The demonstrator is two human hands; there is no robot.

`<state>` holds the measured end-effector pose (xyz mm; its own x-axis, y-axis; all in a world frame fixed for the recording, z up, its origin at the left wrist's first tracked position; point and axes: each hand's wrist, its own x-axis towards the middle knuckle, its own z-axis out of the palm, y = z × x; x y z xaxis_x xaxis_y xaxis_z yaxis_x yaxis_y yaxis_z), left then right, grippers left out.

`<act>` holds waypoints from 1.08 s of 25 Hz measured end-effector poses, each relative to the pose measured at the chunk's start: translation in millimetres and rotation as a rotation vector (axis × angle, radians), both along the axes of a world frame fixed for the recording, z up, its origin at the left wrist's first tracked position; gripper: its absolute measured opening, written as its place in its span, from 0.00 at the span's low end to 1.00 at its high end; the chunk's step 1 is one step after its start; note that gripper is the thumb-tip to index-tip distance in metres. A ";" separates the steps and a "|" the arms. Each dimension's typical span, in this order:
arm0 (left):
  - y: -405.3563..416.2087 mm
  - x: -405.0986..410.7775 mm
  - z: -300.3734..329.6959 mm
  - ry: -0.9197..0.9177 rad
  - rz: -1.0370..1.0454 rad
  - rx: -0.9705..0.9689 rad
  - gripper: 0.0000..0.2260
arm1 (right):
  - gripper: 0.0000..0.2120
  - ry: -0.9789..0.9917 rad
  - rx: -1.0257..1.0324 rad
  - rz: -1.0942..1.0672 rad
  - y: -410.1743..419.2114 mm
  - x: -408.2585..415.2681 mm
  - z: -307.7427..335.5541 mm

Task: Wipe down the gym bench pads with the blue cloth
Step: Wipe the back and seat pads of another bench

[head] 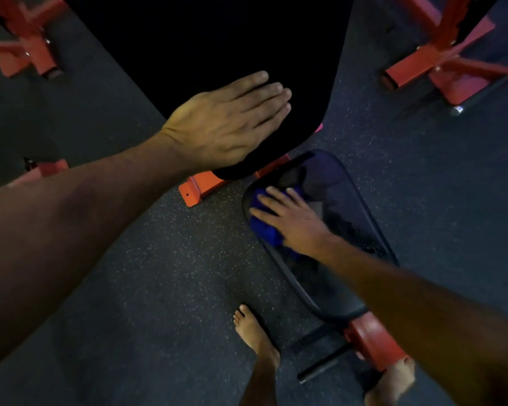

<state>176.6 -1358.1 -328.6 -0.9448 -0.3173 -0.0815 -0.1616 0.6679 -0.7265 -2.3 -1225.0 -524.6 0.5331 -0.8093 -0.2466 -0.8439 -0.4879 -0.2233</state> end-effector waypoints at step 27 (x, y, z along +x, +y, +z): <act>-6.4 -6.1 -22.1 0.349 -0.146 0.054 0.19 | 0.37 -0.015 -0.070 -0.521 -39.3 -24.9 11.9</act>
